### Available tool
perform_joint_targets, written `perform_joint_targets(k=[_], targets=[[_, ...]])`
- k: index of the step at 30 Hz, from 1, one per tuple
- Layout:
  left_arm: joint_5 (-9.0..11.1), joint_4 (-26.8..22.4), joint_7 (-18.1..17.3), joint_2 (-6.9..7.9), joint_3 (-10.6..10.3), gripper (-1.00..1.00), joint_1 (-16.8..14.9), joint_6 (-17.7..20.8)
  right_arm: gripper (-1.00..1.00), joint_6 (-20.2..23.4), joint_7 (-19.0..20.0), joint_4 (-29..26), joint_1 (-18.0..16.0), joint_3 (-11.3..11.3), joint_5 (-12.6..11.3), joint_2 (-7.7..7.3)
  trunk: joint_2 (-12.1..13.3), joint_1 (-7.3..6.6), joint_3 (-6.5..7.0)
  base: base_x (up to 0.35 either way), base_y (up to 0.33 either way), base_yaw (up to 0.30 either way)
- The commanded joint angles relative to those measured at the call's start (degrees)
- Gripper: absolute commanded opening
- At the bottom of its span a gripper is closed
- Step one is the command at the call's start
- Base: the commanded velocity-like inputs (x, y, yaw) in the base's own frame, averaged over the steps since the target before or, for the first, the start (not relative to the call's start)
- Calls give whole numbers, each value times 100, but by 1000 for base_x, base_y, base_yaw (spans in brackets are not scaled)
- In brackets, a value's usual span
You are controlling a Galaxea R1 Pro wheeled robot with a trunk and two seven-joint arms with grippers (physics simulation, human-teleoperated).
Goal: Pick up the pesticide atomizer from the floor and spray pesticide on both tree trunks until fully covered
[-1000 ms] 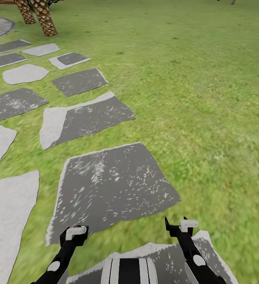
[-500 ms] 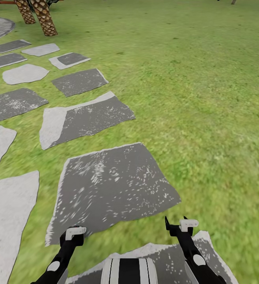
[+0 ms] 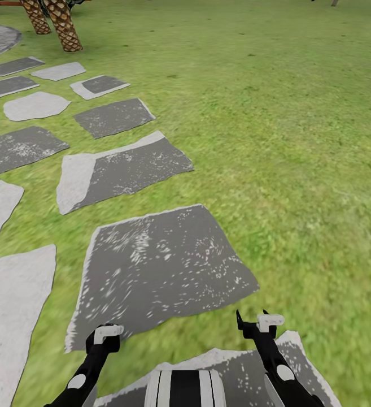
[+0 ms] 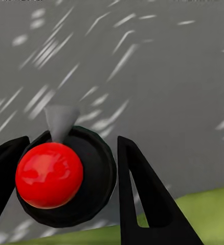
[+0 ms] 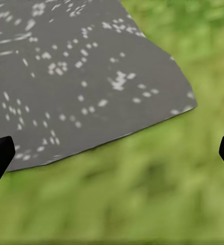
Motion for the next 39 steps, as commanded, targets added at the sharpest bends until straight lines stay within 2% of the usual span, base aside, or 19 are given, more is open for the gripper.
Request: perform_joint_targets(k=[1, 3, 25, 27, 29, 30, 32, 35, 39], targets=[[-3, 0, 3, 1, 1, -100, 0, -2, 100, 0, 1, 1, 0, -2, -1, 0, 0, 0, 0, 0, 0, 0], [-1, -2, 3, -2, 1, -100, 0, -3, 100, 0, 2, 0, 0, 0, 0, 0, 0, 0, 0, 0, 0, 0], [-5, -26, -14, -8, -6, -100, -33, 126, 100, 0, 27, 28, 0, 31, 25, 0, 29, -57, 487, 0, 0, 0], [-13, -54, -13, 1, -7, -100, -44, 333, 100, 0, 35, 31, 0, 37, 27, 0, 32, -62, 532, 0, 0, 0], [-28, -115, 6, 3, -8, -100, -82, 830, 100, 0, 38, 34, 0, 39, 28, 0, 35, -67, 576, 0, 0, 0], [-45, -157, 29, 8, -8, -100, -150, 1236, 100, 0, 39, 36, 0, 40, 29, 0, 36, -70, 598, 0, 0, 0], [-61, -182, 50, 15, -10, -100, -244, 1659, 100, 0, 45, 38, 0, 41, 30, 0, 39, -75, 643, 0, 0, 0], [-82, -155, 64, 14, -39, -100, -295, 1930, 100, 0, 48, 24, 0, 37, 26, 0, 43, -83, 709, 0, 0, 0], [-92, -154, 164, 21, -63, -100, -266, 2013, 100, 0, 54, 5, 0, 38, 15, 0, 48, -93, 798, 0, 0, 0]])
